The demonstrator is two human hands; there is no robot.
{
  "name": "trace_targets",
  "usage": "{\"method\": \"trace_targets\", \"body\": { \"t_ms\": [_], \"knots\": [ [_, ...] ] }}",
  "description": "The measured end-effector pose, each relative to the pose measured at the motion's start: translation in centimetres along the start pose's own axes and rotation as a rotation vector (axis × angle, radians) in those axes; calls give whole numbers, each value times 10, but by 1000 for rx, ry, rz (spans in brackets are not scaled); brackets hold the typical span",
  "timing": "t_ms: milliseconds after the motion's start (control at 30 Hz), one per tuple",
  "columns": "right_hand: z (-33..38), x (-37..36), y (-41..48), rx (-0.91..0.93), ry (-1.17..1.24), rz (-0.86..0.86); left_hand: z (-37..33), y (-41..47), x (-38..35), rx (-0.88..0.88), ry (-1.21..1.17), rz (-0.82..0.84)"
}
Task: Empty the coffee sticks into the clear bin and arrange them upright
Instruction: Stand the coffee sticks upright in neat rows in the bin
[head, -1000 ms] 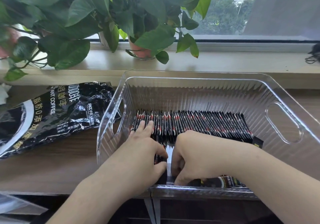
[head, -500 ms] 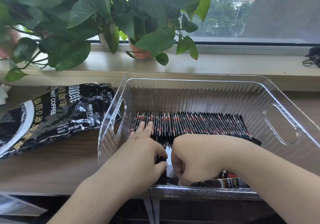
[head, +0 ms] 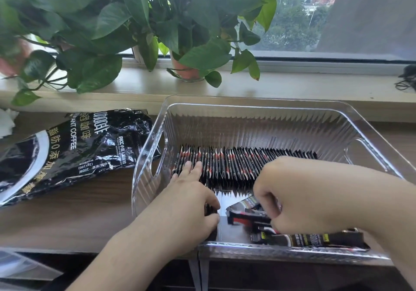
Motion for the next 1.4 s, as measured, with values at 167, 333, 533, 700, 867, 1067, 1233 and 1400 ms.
{"method": "trace_targets", "body": {
  "t_ms": [167, 333, 533, 700, 867, 1067, 1233, 1400],
  "knots": [
    [-14, 12, -10, -105, 264, -118, -1, 0, -1, -21, 5, -1],
    [-11, -21, 19, -200, 419, -117, -2, -3, 6, -38, 5, -60],
    [-6, -35, 30, -196, 514, -131, 2, -7, 14, -6, 42, -191],
    [-4, -33, 25, -175, 513, -170, 3, -4, 13, 32, 51, -202],
    [-4, -35, 21, -161, 478, -148, 3, -5, 13, 12, 41, -229],
    [-6, -33, 22, -169, 456, -183, 3, -4, 12, 0, 40, -223],
    [-13, -32, 25, -216, 444, -238, 3, -2, 11, -15, 48, -209],
    [-15, -23, 13, -202, 475, -201, 6, 2, 9, -18, 68, -195]
  ]
}}
Point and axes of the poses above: each hand's wrist, its own y-axis towards the middle knuckle, its own x-axis out of the back of the hand, z = x × y, the point moved 7 cm from there along y, towards the middle knuckle, and after that the axes turned 3 degrees about -y, right-handed, at the moved point
